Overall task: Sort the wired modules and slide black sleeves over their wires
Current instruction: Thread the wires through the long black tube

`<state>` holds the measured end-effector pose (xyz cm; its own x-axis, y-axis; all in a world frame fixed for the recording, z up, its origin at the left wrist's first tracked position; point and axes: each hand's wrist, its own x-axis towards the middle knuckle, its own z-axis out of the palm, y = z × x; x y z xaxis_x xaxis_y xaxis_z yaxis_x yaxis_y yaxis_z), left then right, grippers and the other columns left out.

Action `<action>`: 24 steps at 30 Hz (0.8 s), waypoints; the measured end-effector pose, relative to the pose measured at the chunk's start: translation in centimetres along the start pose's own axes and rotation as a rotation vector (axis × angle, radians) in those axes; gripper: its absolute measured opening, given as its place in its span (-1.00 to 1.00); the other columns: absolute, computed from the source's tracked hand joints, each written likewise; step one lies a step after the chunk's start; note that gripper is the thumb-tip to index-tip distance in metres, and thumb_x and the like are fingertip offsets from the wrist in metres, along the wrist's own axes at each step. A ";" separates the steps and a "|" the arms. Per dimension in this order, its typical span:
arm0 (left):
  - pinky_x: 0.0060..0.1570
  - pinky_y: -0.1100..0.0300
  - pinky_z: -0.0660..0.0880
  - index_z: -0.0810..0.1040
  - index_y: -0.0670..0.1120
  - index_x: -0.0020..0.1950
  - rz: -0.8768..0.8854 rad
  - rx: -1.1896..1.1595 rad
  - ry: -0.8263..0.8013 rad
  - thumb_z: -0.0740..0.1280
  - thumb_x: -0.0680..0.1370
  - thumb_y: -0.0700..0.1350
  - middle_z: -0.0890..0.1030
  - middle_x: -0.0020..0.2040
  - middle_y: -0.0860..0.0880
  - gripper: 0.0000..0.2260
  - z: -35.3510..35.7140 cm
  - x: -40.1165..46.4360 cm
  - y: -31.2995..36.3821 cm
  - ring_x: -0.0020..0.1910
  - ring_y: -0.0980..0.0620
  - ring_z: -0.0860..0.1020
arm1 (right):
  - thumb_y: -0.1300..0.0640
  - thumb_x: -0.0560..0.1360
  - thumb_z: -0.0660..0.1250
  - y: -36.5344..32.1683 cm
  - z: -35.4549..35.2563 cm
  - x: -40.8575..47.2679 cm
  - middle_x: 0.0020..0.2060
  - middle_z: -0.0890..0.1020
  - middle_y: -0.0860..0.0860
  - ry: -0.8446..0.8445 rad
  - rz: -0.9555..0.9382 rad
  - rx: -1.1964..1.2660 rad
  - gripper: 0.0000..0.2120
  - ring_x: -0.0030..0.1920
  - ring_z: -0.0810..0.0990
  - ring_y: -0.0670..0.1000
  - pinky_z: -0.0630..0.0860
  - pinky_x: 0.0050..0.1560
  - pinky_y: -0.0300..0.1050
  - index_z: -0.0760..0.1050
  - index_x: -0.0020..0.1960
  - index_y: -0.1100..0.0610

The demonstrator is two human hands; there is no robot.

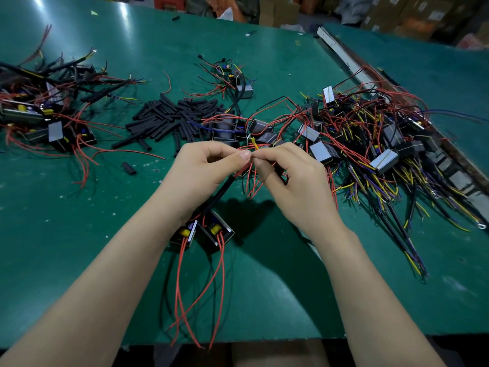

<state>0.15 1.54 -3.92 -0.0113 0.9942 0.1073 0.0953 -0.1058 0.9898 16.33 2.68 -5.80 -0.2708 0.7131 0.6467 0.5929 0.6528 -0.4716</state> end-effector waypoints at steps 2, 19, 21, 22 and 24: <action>-0.19 0.46 0.47 0.65 -0.19 -0.10 -0.007 -0.017 -0.002 0.38 0.51 -0.19 0.65 -0.24 -0.04 -0.92 0.0 -0.1 0.0 -0.28 0.22 0.57 | 0.25 0.55 0.32 0.0 0.0 0.0 -0.10 0.63 0.02 0.001 -0.003 0.001 -0.86 -0.11 0.47 -0.16 0.40 -0.04 -0.30 0.63 0.06 0.22; -0.17 0.48 0.45 0.65 -0.15 -0.11 -0.025 -0.028 -0.010 0.38 0.51 -0.19 0.65 -0.23 0.00 -0.93 0.2 -0.3 0.0 -0.25 0.24 0.56 | 0.23 0.56 0.31 -0.1 0.0 -0.2 -0.10 0.62 0.00 -0.002 0.019 -0.010 -0.86 -0.10 0.49 -0.14 0.42 -0.05 -0.26 0.62 0.05 0.19; -0.18 0.48 0.45 0.65 -0.15 -0.11 -0.028 -0.032 -0.012 0.38 0.51 -0.19 0.65 -0.24 0.02 -0.93 0.1 -0.2 0.0 -0.25 0.24 0.56 | 0.23 0.56 0.31 -0.2 0.0 -0.2 -0.10 0.62 0.00 -0.001 0.020 -0.007 -0.86 -0.11 0.51 -0.11 0.44 -0.06 -0.23 0.62 0.05 0.19; -0.18 0.49 0.44 0.65 -0.14 -0.12 -0.029 -0.032 -0.010 0.38 0.51 -0.19 0.65 -0.24 0.02 -0.93 0.1 -0.2 0.1 -0.26 0.24 0.56 | 0.22 0.56 0.31 -0.2 -0.1 -0.2 -0.10 0.62 0.01 -0.001 0.022 -0.006 -0.86 -0.11 0.52 -0.10 0.45 -0.07 -0.21 0.62 0.05 0.19; -0.19 0.49 0.44 0.65 -0.16 -0.11 -0.030 -0.037 -0.008 0.38 0.51 -0.19 0.65 -0.25 0.01 -0.93 0.1 -0.2 0.1 -0.26 0.24 0.56 | 0.22 0.56 0.31 -0.1 -0.1 -0.1 -0.10 0.62 0.01 -0.001 0.023 -0.004 -0.86 -0.11 0.51 -0.10 0.44 -0.07 -0.23 0.62 0.06 0.19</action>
<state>0.27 1.34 -3.89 -0.0057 0.9970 0.0771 0.0580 -0.0766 0.9954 16.35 2.46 -5.77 -0.2576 0.7279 0.6355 0.6021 0.6353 -0.4836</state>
